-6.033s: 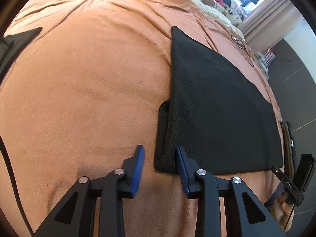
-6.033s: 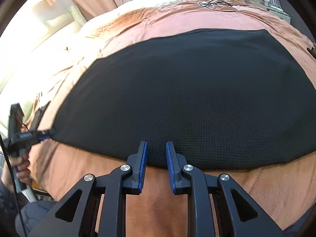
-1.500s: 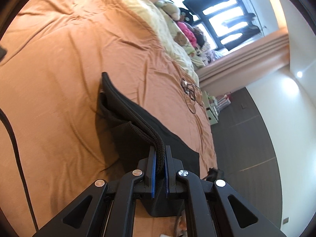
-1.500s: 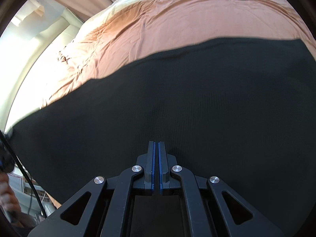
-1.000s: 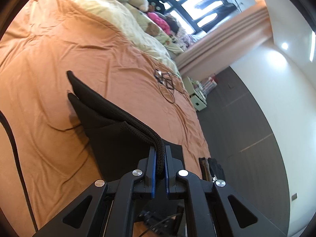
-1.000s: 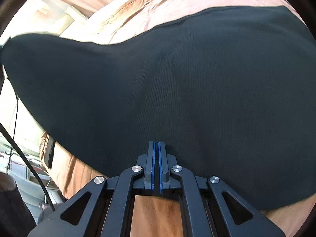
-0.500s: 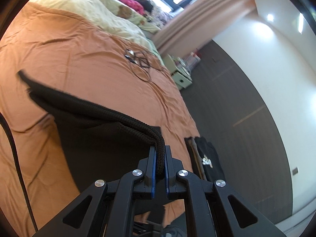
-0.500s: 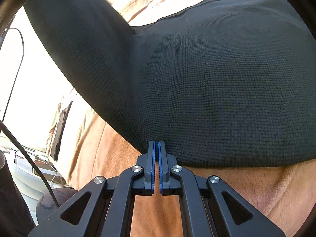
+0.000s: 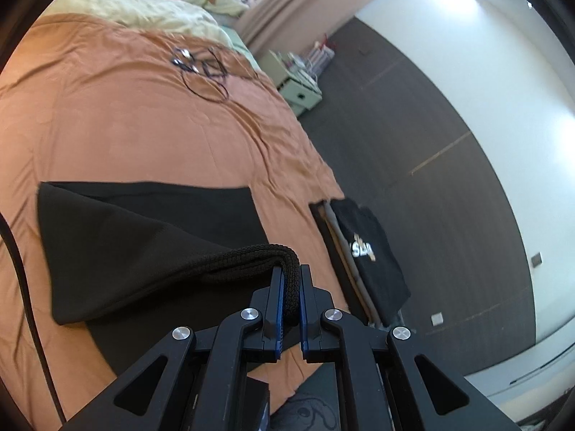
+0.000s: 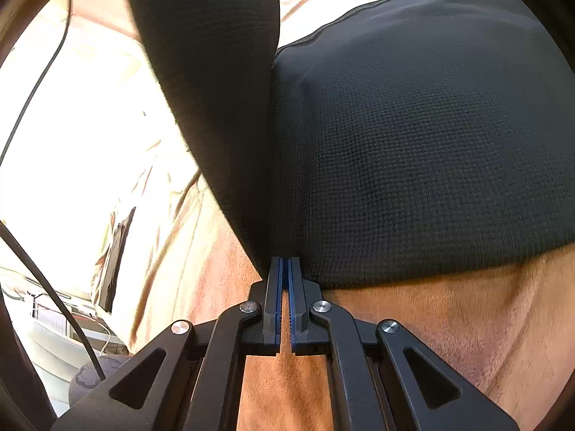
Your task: Fold small clothes
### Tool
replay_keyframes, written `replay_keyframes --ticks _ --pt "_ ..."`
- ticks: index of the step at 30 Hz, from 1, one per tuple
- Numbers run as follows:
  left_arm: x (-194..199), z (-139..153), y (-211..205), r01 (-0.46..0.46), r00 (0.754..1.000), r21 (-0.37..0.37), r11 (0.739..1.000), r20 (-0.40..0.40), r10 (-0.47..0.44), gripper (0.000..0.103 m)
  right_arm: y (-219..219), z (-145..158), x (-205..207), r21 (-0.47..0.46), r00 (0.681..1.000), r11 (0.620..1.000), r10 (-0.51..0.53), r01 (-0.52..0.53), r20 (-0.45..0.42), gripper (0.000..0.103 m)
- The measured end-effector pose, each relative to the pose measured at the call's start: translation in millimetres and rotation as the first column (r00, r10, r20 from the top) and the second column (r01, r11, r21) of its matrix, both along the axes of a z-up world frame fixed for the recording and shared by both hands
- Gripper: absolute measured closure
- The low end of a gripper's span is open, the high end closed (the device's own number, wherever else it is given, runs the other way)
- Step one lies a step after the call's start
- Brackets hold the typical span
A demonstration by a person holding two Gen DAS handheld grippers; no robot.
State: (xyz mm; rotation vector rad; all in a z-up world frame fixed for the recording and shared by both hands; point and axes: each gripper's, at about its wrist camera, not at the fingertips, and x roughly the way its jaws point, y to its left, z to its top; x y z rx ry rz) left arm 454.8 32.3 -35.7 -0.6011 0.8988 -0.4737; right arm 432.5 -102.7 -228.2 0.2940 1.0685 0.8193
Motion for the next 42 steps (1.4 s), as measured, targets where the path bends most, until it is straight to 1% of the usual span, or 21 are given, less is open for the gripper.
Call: replay_keyframes --ticks 4,7,10,14,15,17,18,19,20,22,23,24,25,26,30,34,36,38,40,41,42 --pt "10.8 -8.5 -27.3 0.063 0.998 0.008 0.998 -0.025 -0.063 0.096 -15.8 4.2 -1.3 0.032 1.000 0.999 -0.012 0.013 -0.027 0.103" --pt "16.5 -15.4 -45.2 0.109 0.993 0.019 0.994 -0.037 -0.108 0.096 -50.9 16.1 -7.4 0.075 0.993 0.991 -0.108 0.111 -0.040 0.103" --pt "20.0 -27.8 -63.9 0.159 0.985 0.026 0.987 -0.064 -0.157 0.096 -83.6 35.2 -14.3 0.109 0.986 0.980 -0.161 0.164 -0.032 0.102" --pt "23.0 -41.7 -82.6 0.195 0.977 0.044 0.980 -0.092 -0.190 0.096 -136.4 65.8 -16.3 0.116 0.974 0.967 -0.226 0.228 -0.026 0.102" --pt "24.5 -44.9 -89.2 0.203 0.975 0.051 0.978 -0.099 -0.197 0.096 -149.8 74.8 -15.7 0.121 0.973 0.965 -0.229 0.230 -0.025 0.099" --pt "25.2 -49.0 -98.9 0.220 0.971 0.061 0.973 -0.107 -0.213 0.096 -166.8 88.3 -17.3 0.129 0.976 0.968 -0.215 0.216 -0.023 0.076" --pt "26.2 -51.4 -105.8 0.228 0.969 0.070 0.971 -0.110 -0.220 0.095 -178.0 95.9 -18.0 0.128 0.976 0.968 -0.217 0.216 -0.011 0.050" --pt "26.8 -53.4 -110.1 0.231 0.969 0.075 0.970 -0.112 -0.222 0.095 -191.5 104.4 -19.5 0.119 0.972 0.966 -0.234 0.231 0.014 0.037" --pt "27.3 -55.4 -113.6 0.234 0.968 0.077 0.969 -0.114 -0.224 0.094 -202.2 109.8 -21.1 0.104 0.968 0.964 -0.249 0.244 0.039 0.037" --pt "30.7 -61.9 -119.7 0.242 0.964 0.070 0.968 -0.128 -0.232 0.084 -221.2 118.3 -20.6 0.070 0.966 0.967 -0.250 0.246 0.066 0.037" --pt "31.2 -65.2 -121.0 0.247 0.961 0.049 0.968 -0.142 -0.238 0.071 -226.0 119.3 -22.4 0.057 0.966 0.968 -0.249 0.245 0.072 0.037" --pt "31.3 -68.2 -121.4 0.248 0.958 0.024 0.968 -0.155 -0.241 0.063 -237.4 121.0 -19.0 0.025 0.965 0.968 -0.250 0.249 0.084 0.037" --pt "30.7 -68.4 -121.1 0.244 0.958 0.018 0.970 -0.158 -0.239 0.060 -237.4 120.3 -18.7 0.002 0.964 0.968 -0.249 0.250 0.091 0.037" --pt "29.1 -67.6 -119.7 0.239 0.960 0.026 0.971 -0.156 -0.232 0.059 -231.7 117.6 -20.6 -0.019 0.965 0.968 -0.246 0.249 0.094 0.037" --pt "17.4 -61.5 -100.0 0.211 0.968 0.077 0.975 -0.155 -0.197 0.058 -246.5 113.8 -4.2 -0.096 0.966 0.964 -0.238 0.248 0.103 0.037" --pt "5.7 -60.9 -71.1 0.152 0.978 0.142 0.978 -0.163 -0.129 0.057 -229.0 118.4 6.4 -0.154 0.972 0.962 -0.214 0.228 0.102 0.037" --pt "-0.5 -64.9 -54.5 0.120 0.981 0.153 0.981 -0.172 -0.093 0.057 -206.9 119.8 8.5 -0.179 0.976 0.962 -0.189 0.206 0.108 0.037" --pt "-8.2 -72.2 -38.2 0.090 0.981 0.158 0.983 -0.184 -0.060 0.057 -183.8 109.0 0.6 -0.221 0.979 0.958 -0.157 0.183 0.131 0.037" --pt "-14.0 -80.6 -26.4 0.067 0.981 0.175 0.982 -0.192 -0.033 0.057 -180.3 111.4 2.0 -0.250 0.981 0.954 -0.131 0.164 0.145 0.037" --pt "-16.9 -86.0 -20.6 0.055 0.980 0.184 0.981 -0.197 -0.017 0.057 -178.3 112.7 5.7 -0.250 0.982 0.955 -0.126 0.159 0.142 0.038" --pt "-19.9 -93.2 -13.4 0.038 0.979 0.196 0.980 -0.205 0.003 0.057 -176.4 113.7 9.7 -0.249 0.983 0.956 -0.124 0.155 0.138 0.045"
